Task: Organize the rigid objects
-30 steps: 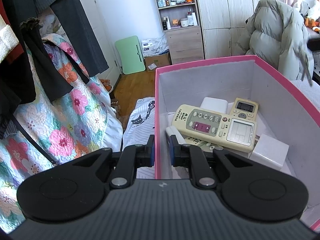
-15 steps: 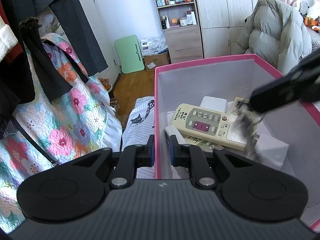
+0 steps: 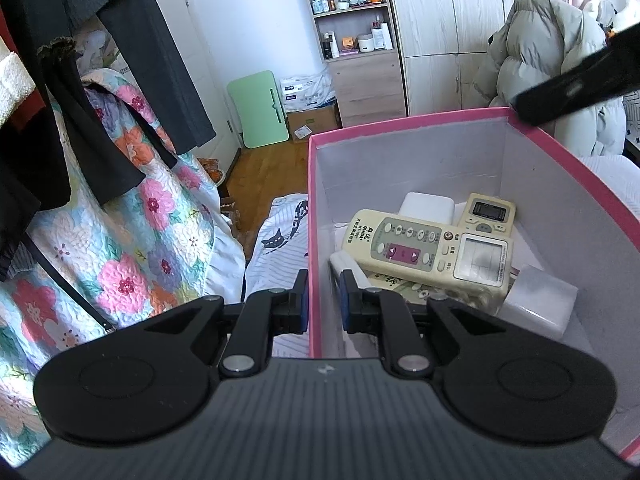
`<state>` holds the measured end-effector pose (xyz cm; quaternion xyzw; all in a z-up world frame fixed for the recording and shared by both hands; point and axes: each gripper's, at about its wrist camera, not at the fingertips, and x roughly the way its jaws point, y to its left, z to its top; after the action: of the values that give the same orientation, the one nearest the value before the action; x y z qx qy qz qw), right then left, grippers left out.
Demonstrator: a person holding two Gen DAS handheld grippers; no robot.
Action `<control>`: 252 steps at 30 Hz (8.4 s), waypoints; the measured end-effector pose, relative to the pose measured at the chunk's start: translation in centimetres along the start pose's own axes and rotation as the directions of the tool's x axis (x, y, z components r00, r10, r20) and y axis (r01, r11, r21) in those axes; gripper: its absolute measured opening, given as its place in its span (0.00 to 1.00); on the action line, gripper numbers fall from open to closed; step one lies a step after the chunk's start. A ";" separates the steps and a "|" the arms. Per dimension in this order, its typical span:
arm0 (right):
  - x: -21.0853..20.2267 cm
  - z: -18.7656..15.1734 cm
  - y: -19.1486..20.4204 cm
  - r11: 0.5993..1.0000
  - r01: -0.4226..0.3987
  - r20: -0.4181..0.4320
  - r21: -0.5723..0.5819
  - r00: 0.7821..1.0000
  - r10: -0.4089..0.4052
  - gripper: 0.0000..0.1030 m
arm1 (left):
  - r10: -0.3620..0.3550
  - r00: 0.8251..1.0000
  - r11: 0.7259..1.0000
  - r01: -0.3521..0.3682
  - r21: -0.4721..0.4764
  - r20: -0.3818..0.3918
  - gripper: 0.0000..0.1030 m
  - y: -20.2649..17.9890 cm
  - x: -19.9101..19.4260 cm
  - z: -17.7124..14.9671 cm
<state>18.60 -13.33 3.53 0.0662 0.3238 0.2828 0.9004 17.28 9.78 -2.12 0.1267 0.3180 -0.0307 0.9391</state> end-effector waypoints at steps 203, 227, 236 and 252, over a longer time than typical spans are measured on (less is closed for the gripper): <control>-20.6 -14.2 3.9 0.867 0.497 0.047 0.036 0.866 -0.498 1.00 | 0.006 0.986 0.987 -0.032 -0.160 -0.165 0.99 -8.6 -18.4 -3.9; -19.7 -15.4 4.1 0.814 0.574 0.023 0.086 0.816 -0.578 1.00 | 0.020 0.984 0.985 -0.050 -0.164 -0.179 0.99 -8.7 -18.2 -4.6; -19.3 -15.2 5.2 0.802 0.596 0.041 0.043 0.801 -0.598 1.00 | 0.056 0.989 0.989 -0.073 -0.125 -0.139 0.99 -9.0 -18.5 -4.9; -19.2 -15.9 5.4 0.805 0.593 0.032 0.032 0.804 -0.594 1.00 | 0.054 0.990 0.988 -0.072 -0.137 -0.127 0.99 -8.7 -18.9 -5.2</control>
<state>-5.87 -20.51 3.26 -0.0234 0.3129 -0.0174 0.9493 -2.00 2.26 3.43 0.0714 0.3723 0.0294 0.9249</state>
